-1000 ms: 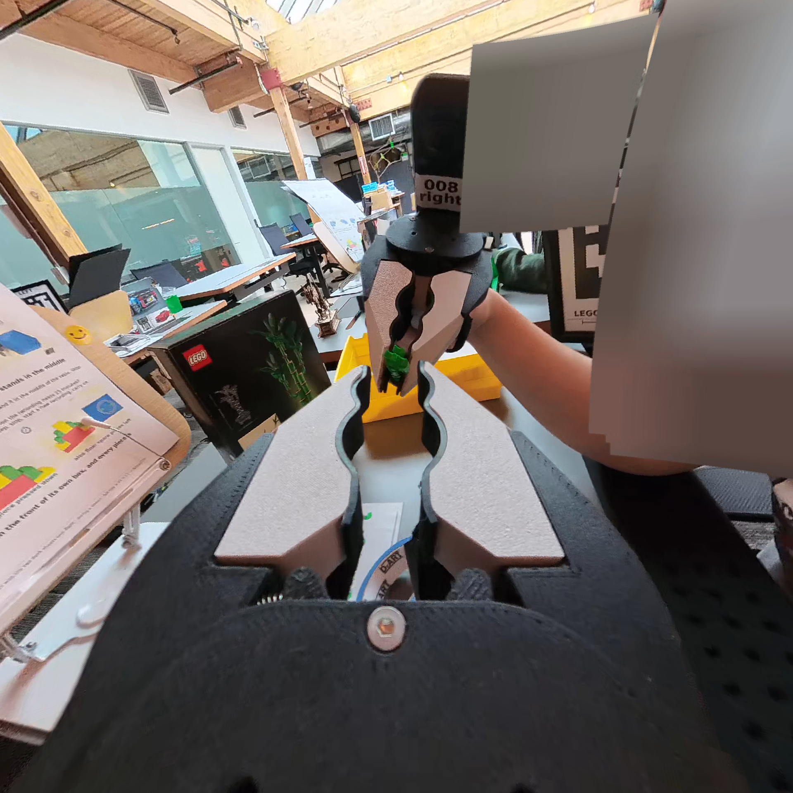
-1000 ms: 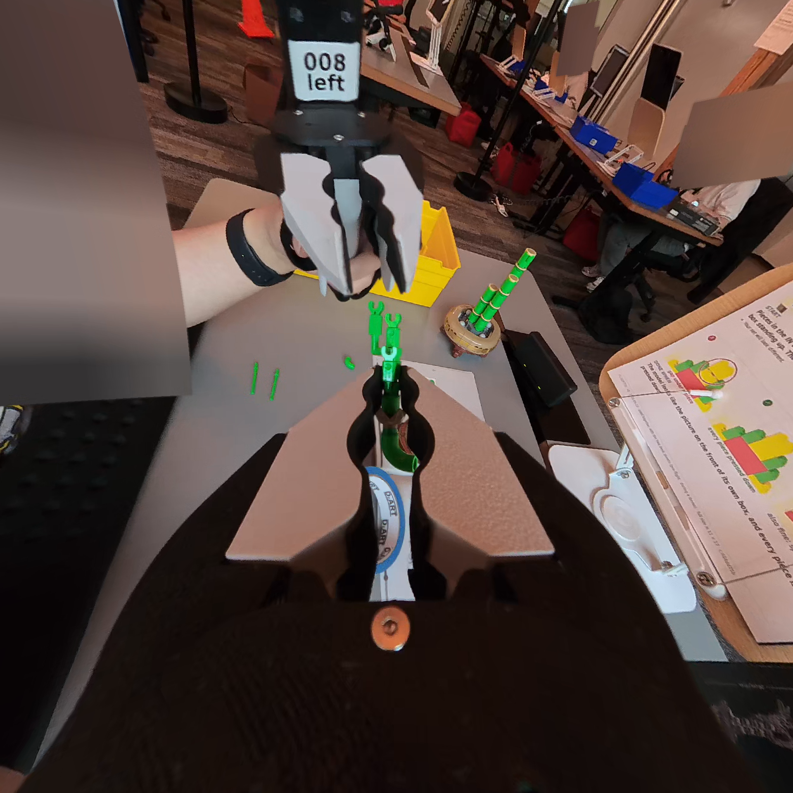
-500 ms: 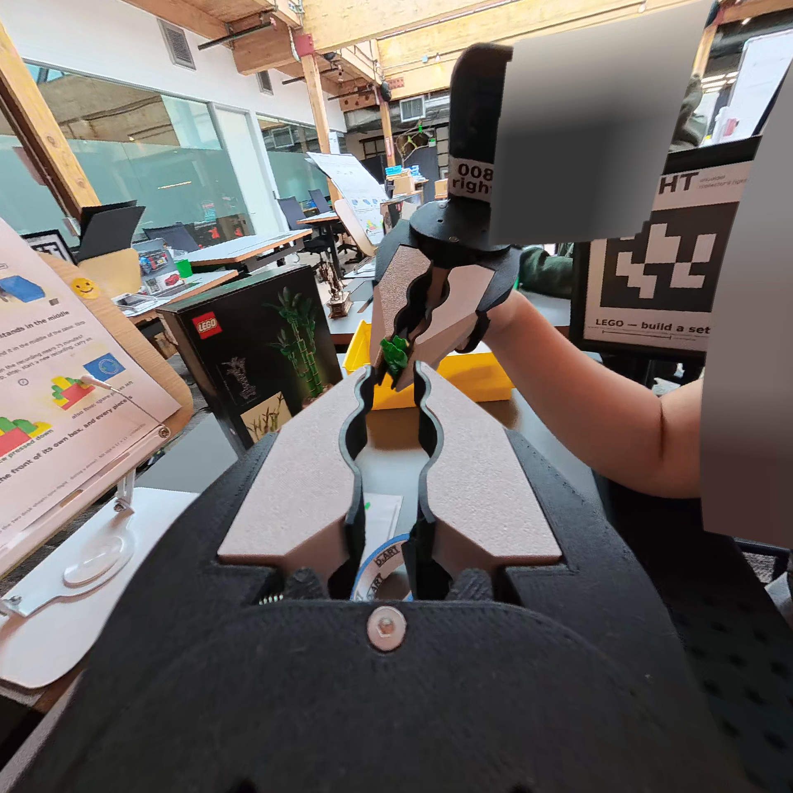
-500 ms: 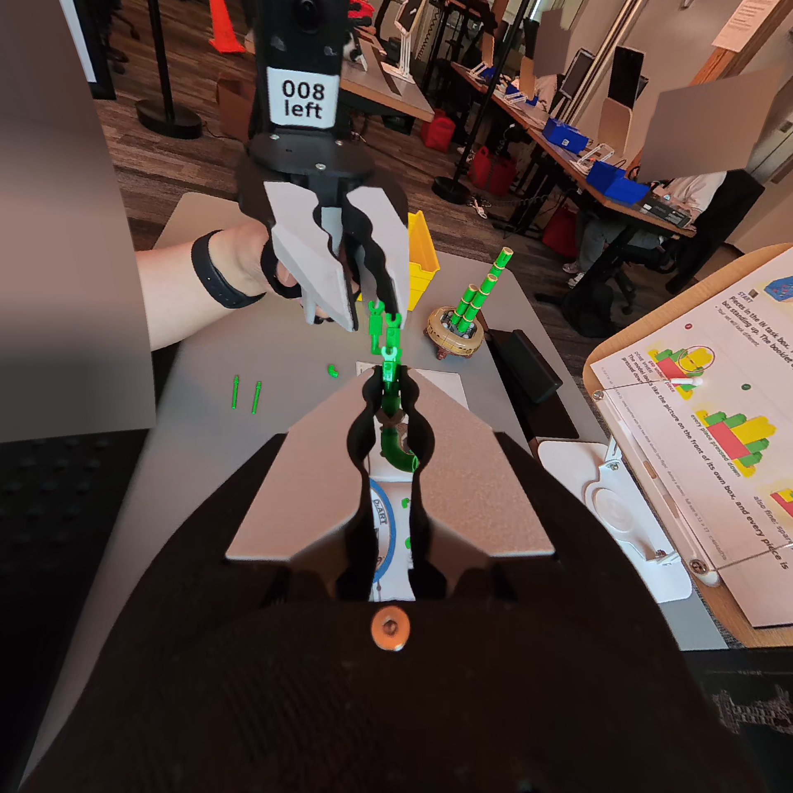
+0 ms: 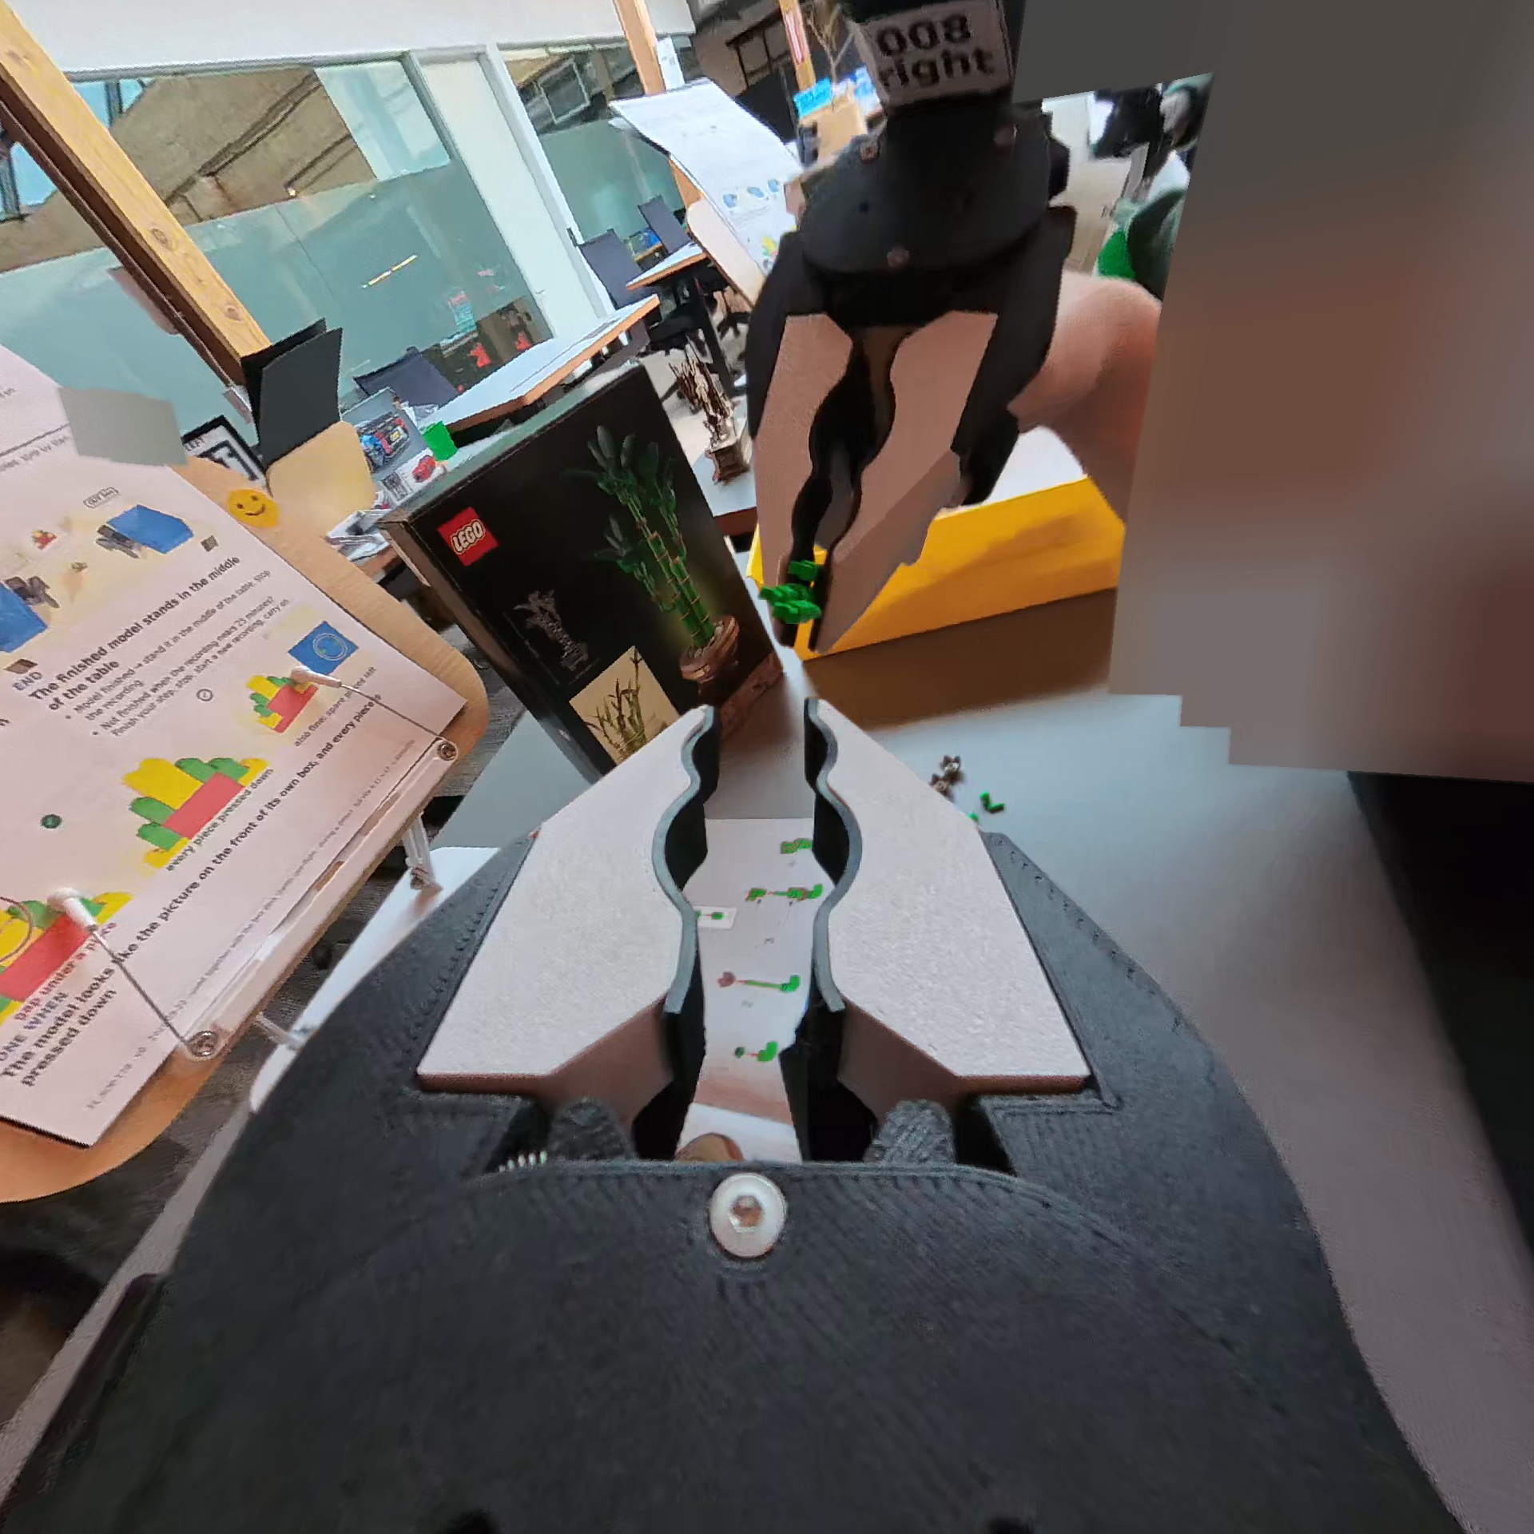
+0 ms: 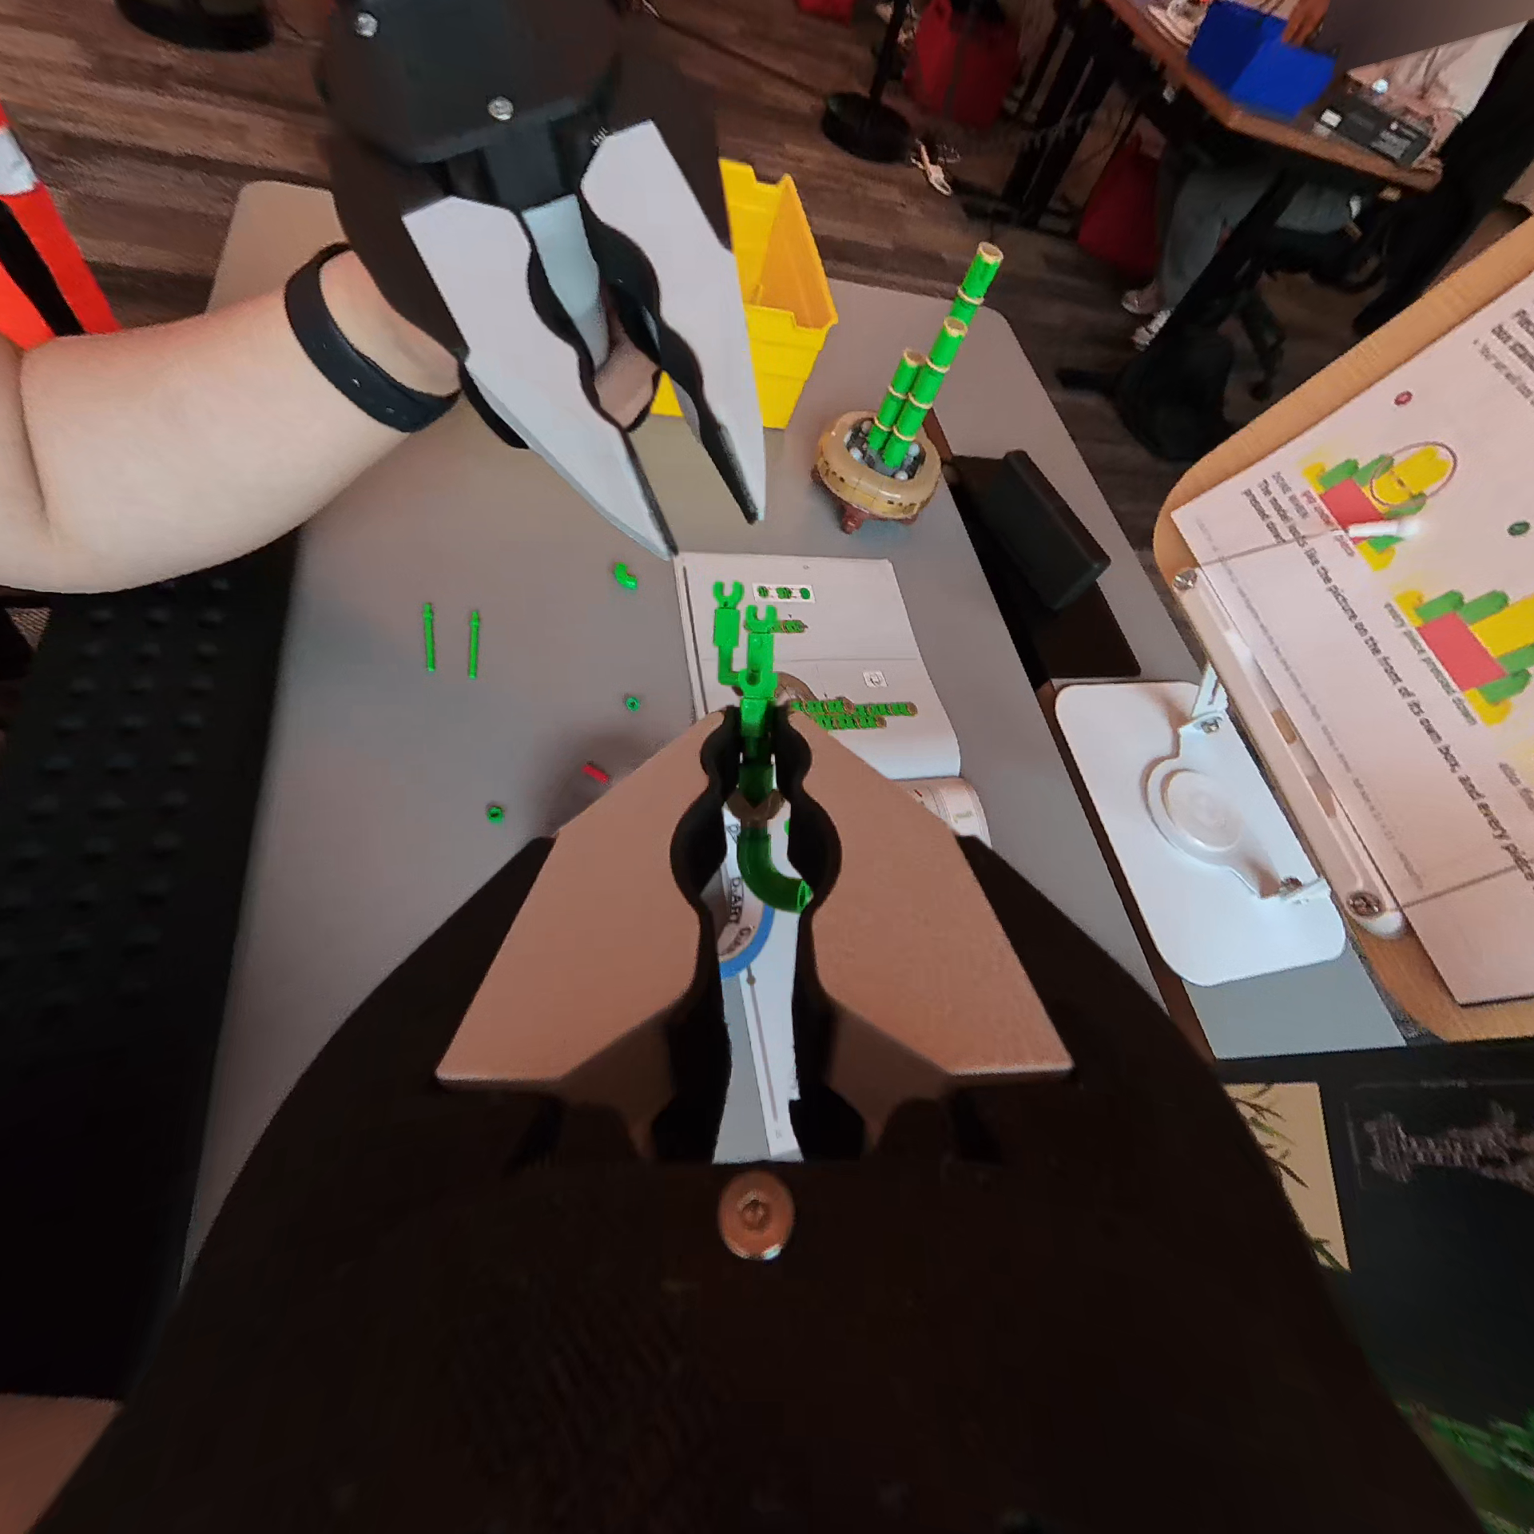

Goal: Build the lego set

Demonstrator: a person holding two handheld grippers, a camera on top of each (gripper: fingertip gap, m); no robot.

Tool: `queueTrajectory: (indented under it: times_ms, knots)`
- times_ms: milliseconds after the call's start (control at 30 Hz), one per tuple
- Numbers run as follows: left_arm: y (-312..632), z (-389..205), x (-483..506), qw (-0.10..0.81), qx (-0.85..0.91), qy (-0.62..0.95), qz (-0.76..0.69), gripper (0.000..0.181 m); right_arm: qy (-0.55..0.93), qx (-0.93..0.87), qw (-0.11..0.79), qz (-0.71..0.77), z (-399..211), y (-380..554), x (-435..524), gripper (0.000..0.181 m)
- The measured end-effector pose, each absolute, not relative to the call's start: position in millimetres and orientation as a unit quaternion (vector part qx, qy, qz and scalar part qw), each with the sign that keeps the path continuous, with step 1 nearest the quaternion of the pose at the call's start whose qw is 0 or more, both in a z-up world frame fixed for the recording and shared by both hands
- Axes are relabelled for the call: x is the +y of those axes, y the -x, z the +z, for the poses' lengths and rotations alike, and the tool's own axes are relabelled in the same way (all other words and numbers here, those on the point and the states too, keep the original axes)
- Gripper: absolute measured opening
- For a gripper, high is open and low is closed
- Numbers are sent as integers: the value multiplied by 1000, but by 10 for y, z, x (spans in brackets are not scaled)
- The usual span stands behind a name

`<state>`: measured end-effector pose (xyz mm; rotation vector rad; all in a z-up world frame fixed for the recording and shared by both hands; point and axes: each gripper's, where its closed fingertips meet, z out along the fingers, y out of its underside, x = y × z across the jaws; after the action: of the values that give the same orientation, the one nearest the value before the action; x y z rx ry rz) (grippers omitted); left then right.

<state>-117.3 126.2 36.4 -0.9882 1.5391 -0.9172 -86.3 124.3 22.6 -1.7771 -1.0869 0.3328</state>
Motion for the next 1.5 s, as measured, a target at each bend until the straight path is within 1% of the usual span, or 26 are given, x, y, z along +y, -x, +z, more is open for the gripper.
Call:
queueTrajectory:
  times_ms: [67, 267, 367, 500, 667, 800, 933, 1000, 1100, 1200, 1300, 1500]
  knots:
    - [1148, 320, 1263, 537, 653, 398, -357, 22, 738, -451, 485, 129, 183, 813, 1230, 4]
    - [1049, 305, 1031, 586, 685, 321, -291, 24, 748, -468, 446, 152, 97, 818, 1049, 5]
    - [1026, 327, 888, 599, 697, 290, -267, 20, 754, -477, 426, 152, 47, 802, 955, 5]
    - [1019, 344, 731, 604, 710, 261, -250, 17, 756, -487, 404, 169, 15, 821, 826, 5]
    - [1005, 259, 592, 580, 736, 251, -241, 15, 754, -496, 381, 202, -13, 844, 691, 4]
    - [1014, 308, 511, 569, 732, 256, -275, 12, 744, -494, 390, 225, 34, 835, 674, 4]
    - [1093, 478, 398, 587, 725, 243, -268, 13, 729, -486, 415, 246, 140, 779, 669, 4]
    - [1102, 479, 350, 581, 749, 223, -226, 16, 711, -485, 431, 270, 236, 772, 625, 5]
    - [1064, 593, 474, 577, 786, 194, -105, 26, 680, -483, 461, 305, 419, 783, 563, 5]
    - [1030, 754, 376, 553, 818, 145, -61, 25, 665, -484, 473, 315, 495, 781, 525, 5]
    - [992, 739, 395, 522, 847, 101, 20, 23, 664, -480, 480, 314, 532, 780, 521, 5]
    - [863, 760, 342, 516, 847, 7, 128, 15, 663, -478, 483, 312, 573, 789, 481, 5]
